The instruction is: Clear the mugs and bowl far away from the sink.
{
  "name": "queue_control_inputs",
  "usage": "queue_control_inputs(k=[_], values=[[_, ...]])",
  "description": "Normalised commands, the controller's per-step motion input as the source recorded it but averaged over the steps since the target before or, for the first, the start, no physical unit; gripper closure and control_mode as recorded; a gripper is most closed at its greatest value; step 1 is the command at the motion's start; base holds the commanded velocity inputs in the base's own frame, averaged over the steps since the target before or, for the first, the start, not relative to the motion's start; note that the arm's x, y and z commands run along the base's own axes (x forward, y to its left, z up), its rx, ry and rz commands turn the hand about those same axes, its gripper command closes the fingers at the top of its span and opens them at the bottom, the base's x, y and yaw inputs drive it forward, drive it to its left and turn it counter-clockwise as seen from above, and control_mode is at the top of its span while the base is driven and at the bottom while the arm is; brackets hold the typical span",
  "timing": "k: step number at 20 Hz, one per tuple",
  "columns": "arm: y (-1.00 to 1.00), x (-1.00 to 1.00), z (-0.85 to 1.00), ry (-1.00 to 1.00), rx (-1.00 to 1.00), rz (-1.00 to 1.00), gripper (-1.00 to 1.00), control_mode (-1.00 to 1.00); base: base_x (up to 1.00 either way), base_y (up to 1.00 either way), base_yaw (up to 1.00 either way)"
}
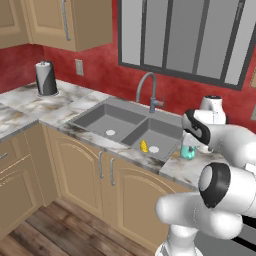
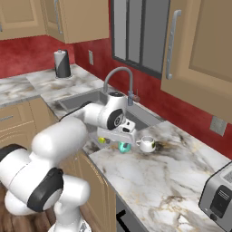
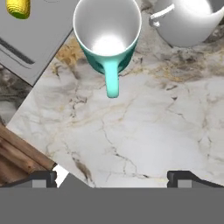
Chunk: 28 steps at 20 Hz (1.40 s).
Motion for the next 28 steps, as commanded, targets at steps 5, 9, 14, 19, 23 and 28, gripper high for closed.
queue_control_inputs(k=[5, 9, 14, 19, 23, 28], values=[[-0.01, 0.27, -0.25, 0.0, 0.0, 0.0, -1.0, -1.0, 0.0, 0.0, 0.0], [0.0, 0.31, -0.31, 0.01, 0.0, 0.01, -1.0, -1.0, 0.0, 0.0, 0.0], [-0.08, 0.3, -0.35, 0.03, 0.01, 0.01, -1.0, -1.0, 0.0, 0.0, 0.0], [-0.07, 0.27, -0.3, 0.01, 0.0, 0.01, -1.0, -1.0, 0.0, 0.0, 0.0], [-0.05, 0.29, -0.22, 0.0, 0.0, 0.01, -1.0, -1.0, 0.0, 0.0, 0.0], [-0.11, 0.36, -0.16, 0.0, 0.01, 0.02, -1.0, -1.0, 0.0, 0.0, 0.0]])
